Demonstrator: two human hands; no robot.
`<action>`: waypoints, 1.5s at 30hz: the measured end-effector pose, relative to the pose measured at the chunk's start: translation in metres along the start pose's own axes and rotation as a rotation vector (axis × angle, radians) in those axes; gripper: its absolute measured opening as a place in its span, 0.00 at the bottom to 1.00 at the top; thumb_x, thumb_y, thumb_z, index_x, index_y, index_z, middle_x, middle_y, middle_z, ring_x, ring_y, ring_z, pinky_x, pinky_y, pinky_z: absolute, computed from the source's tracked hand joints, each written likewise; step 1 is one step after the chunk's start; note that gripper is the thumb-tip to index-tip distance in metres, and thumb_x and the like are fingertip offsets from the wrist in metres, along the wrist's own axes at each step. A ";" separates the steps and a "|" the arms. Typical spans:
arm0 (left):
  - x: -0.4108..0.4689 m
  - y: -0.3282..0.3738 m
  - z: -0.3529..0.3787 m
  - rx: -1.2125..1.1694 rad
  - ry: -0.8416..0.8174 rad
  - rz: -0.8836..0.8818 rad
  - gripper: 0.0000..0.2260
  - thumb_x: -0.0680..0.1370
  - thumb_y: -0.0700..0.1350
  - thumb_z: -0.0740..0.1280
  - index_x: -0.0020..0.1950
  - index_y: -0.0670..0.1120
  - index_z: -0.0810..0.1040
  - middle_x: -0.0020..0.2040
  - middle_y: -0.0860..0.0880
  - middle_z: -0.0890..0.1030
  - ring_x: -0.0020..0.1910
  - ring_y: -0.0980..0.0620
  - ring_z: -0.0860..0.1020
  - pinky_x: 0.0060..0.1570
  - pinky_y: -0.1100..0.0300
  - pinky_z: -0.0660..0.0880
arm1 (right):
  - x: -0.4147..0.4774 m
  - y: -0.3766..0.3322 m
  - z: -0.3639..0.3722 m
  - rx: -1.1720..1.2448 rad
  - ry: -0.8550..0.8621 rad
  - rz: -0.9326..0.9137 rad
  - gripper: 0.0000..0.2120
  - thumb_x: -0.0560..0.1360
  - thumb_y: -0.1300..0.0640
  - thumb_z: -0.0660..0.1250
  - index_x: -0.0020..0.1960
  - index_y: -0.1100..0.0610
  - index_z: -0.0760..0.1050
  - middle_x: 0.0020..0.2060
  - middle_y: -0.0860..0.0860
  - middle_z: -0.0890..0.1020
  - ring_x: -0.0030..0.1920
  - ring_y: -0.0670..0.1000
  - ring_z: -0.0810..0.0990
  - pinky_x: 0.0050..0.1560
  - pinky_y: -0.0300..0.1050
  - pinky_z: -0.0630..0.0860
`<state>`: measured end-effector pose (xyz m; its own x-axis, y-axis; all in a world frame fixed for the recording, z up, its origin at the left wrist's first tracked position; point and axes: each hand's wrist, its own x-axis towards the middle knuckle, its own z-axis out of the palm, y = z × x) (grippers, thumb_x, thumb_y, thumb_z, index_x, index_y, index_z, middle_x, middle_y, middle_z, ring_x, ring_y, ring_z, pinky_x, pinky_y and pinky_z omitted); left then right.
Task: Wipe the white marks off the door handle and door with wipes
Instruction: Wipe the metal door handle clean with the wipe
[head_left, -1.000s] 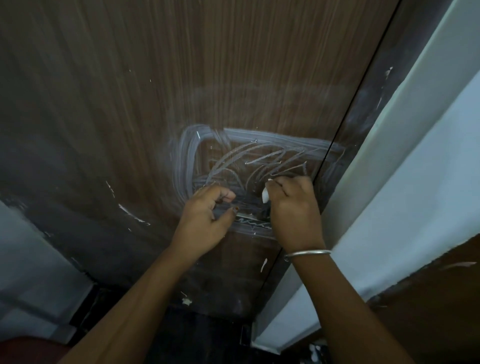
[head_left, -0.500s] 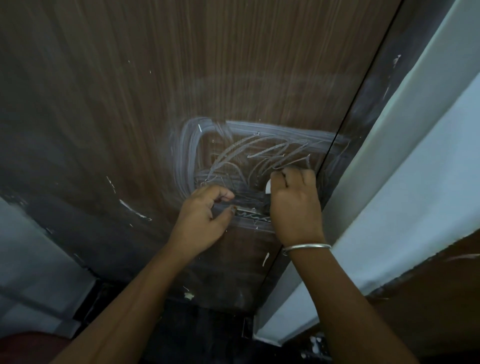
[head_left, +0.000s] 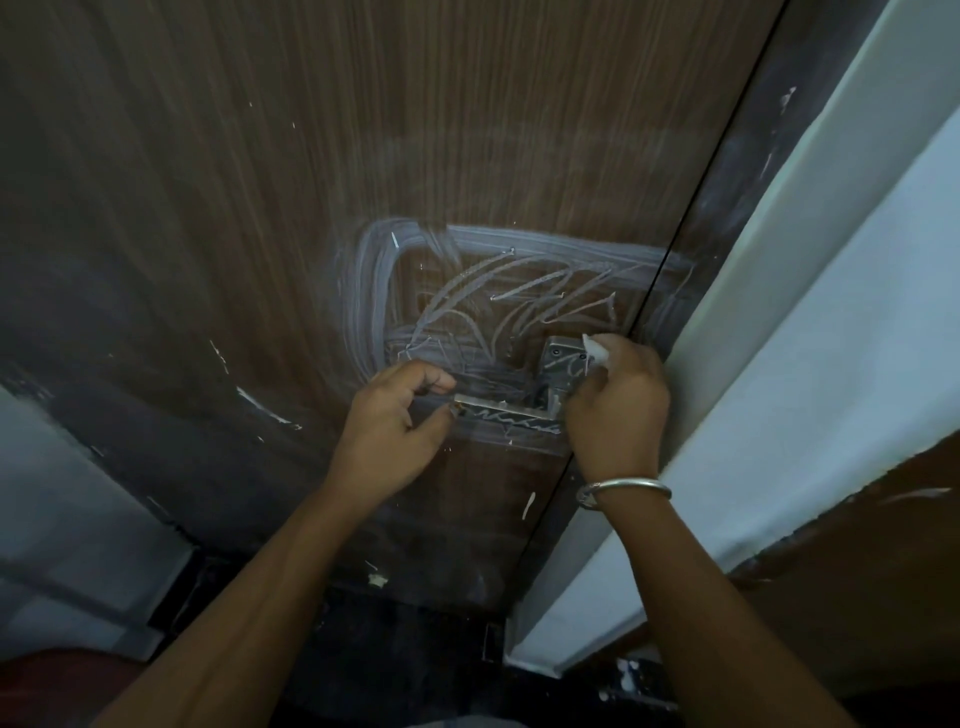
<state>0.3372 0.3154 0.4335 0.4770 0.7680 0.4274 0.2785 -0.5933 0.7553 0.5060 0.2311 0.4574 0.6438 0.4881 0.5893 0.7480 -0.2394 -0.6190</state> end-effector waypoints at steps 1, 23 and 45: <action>0.000 -0.001 0.001 -0.001 0.003 -0.010 0.09 0.71 0.36 0.70 0.48 0.46 0.79 0.45 0.56 0.78 0.46 0.65 0.75 0.45 0.74 0.69 | -0.004 0.001 0.002 0.028 0.036 0.017 0.16 0.71 0.72 0.62 0.56 0.64 0.78 0.50 0.62 0.79 0.49 0.60 0.78 0.51 0.29 0.64; -0.001 0.001 0.017 -0.002 -0.029 -0.085 0.13 0.71 0.38 0.71 0.53 0.49 0.77 0.51 0.56 0.72 0.49 0.71 0.71 0.44 0.79 0.66 | -0.033 0.032 0.025 0.212 0.000 0.321 0.13 0.75 0.68 0.62 0.58 0.62 0.77 0.54 0.59 0.80 0.54 0.56 0.79 0.51 0.32 0.68; -0.003 -0.001 0.027 -0.168 -0.001 -0.214 0.20 0.70 0.38 0.72 0.56 0.53 0.71 0.56 0.48 0.74 0.53 0.54 0.74 0.53 0.59 0.73 | -0.052 0.047 0.041 0.268 0.035 0.302 0.12 0.75 0.69 0.62 0.56 0.64 0.79 0.51 0.60 0.81 0.51 0.54 0.79 0.54 0.37 0.72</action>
<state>0.3587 0.3071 0.4182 0.4234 0.8712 0.2486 0.2305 -0.3690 0.9004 0.5016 0.2289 0.3766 0.8368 0.3996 0.3743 0.4587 -0.1385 -0.8777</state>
